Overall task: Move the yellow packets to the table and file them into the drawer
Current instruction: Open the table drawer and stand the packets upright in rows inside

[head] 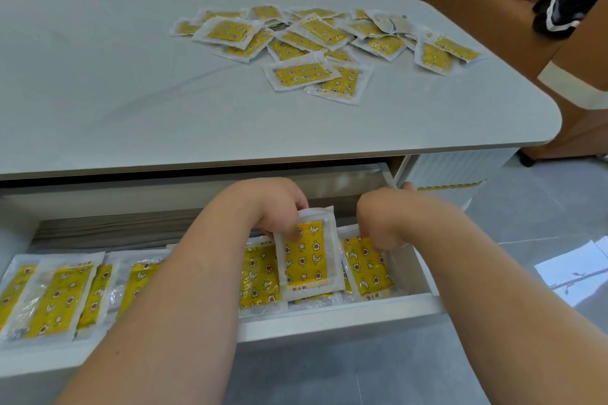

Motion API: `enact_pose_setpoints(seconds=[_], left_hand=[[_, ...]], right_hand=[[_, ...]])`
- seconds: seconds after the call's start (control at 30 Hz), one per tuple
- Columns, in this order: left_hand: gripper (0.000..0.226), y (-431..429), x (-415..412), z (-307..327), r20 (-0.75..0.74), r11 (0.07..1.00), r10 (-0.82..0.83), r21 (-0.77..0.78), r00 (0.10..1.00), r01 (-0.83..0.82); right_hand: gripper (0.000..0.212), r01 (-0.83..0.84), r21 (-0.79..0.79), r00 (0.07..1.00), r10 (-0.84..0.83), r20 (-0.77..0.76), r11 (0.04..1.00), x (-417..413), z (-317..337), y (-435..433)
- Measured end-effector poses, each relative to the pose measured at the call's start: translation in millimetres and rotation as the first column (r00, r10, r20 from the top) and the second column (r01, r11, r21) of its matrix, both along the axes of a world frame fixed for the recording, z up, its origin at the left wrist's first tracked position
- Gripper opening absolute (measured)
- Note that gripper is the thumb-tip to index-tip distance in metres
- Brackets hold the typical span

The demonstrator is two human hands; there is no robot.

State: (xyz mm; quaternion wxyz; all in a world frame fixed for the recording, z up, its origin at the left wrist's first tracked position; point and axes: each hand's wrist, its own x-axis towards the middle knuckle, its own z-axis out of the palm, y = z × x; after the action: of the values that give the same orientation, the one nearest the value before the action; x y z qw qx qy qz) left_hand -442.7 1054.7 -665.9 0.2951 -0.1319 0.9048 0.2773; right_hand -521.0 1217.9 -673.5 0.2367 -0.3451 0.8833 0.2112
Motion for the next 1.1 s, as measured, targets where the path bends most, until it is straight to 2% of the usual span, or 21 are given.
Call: enact_pose_setpoints(seconds=[0.27, 0.4, 0.57, 0.8, 0.97, 1.07, 1.1], left_hand=[[0.024, 7.3, -3.8, -7.0, 0.009, 0.996, -0.083, 0.011, 0.996, 0.083], [0.027, 13.1, -4.8, -11.0, -0.022, 0.997, -0.055, 0.049, 0.998, 0.056], [0.045, 17.6, -2.3, -17.5, -0.082, 0.997, -0.060, -0.047, 0.995, 0.056], [0.056, 15.8, -1.0, -14.3, -0.099, 0.989, -0.108, -0.113, 0.989, 0.096], [0.046, 11.7, -3.6, 11.4, -0.208, 1.000, -0.002, -0.015, 0.978, -0.001], [0.025, 10.4, 0.4, 42.3, -0.241, 0.969, 0.145, 0.233, 0.960, -0.088], [0.017, 10.9, 0.9, 53.0, -0.264, 0.946, 0.200, 0.302, 0.944, -0.116]], right_hand=[[0.016, 0.034, 0.021, 0.999, -0.034, -0.008, 0.999, -1.9, 6.0, -3.0], [0.014, 0.018, -0.020, 1.000, -0.018, -0.010, 1.000, -4.6, 5.5, -5.4], [0.040, 0.016, -0.082, 1.000, -0.015, 0.016, 0.997, -5.5, 4.4, -7.1], [0.047, 0.069, -0.185, 0.997, -0.064, 0.035, 0.980, -5.0, 11.3, -9.1], [0.033, 0.085, -0.349, 0.996, -0.081, 0.025, 0.933, -6.5, 41.6, -11.2], [0.018, 0.131, -0.426, 0.991, -0.113, 0.067, 0.895, -5.6, 68.8, -8.0], [0.018, 0.149, -0.441, 0.989, -0.123, 0.086, 0.885, -5.2, 76.9, -5.8]])
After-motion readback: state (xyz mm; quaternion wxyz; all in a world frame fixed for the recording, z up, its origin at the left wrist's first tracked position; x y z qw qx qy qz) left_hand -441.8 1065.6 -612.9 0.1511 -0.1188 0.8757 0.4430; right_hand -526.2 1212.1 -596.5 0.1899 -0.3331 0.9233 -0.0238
